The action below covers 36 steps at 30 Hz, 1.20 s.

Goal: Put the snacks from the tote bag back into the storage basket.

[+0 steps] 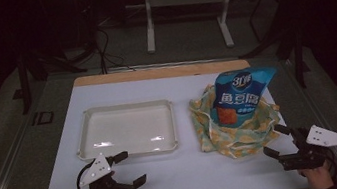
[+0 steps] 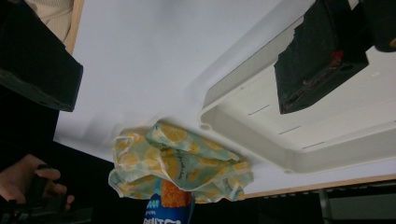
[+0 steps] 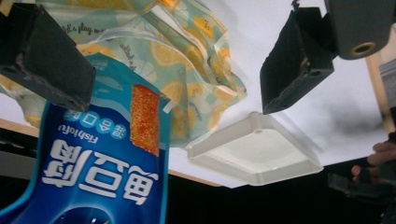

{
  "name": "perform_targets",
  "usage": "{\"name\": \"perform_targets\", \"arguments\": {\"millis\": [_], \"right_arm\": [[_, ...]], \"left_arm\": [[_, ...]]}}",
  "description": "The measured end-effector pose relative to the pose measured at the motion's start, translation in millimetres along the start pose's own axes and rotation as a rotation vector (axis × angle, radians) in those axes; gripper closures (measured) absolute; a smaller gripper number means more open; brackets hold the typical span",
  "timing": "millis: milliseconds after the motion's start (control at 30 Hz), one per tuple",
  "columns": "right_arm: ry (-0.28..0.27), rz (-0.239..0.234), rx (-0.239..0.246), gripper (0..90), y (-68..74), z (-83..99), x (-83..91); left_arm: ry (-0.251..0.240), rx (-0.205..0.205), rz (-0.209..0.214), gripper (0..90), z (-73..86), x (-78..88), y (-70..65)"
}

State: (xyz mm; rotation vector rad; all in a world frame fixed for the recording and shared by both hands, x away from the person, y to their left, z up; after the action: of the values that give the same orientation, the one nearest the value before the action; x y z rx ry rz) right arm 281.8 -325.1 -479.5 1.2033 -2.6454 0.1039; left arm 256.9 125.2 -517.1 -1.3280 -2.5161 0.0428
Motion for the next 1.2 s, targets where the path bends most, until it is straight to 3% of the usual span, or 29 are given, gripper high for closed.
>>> {"name": "perform_targets", "arguments": {"millis": [200, 367, 467, 500, 900, 1200], "right_arm": [[0.04, -0.041, 0.023, 10.7, -0.4, 0.1, -2.7], [0.074, -0.138, 0.039, 10.6, 1.8, 0.7, -5.0], [0.081, -0.155, 0.044, 10.7, 2.6, -0.6, -5.8], [0.082, -0.157, 0.045, 10.7, 2.3, -2.1, -6.6], [0.089, -0.164, 0.022, 11.7, -8.9, -12.6, -8.7], [0.089, -0.14, 0.036, 11.7, -16.6, -16.8, -13.0]], "left_arm": [[-0.007, 0.014, 0.009, 1.6, -2.6, 5.3, 5.7], [-0.019, 0.008, 0.012, 1.6, -9.9, 4.5, 9.6], [-0.018, 0.003, 0.016, 1.6, -13.6, 1.9, 10.3], [-0.017, -0.001, 0.01, 1.6, -15.2, 0.5, 10.3], [0.001, 0.001, 0.108, 1.7, -33.1, -25.2, -1.5], [0.019, -0.001, 0.141, 2.0, -44.9, -46.7, -0.6]]}}
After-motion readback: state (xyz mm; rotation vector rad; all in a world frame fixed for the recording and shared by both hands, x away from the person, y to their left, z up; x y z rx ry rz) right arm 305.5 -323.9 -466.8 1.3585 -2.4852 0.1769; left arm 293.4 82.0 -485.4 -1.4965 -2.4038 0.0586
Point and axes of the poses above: each handheld gripper's, and its own axes: x roughly backward along the jaws, z roughly out of its underside, y roughly to its left, the point moved 7 cm from there along -x, roughly forward along the jaws, and after that the axes turned 3 degrees about -y, right-handed, at the moved point
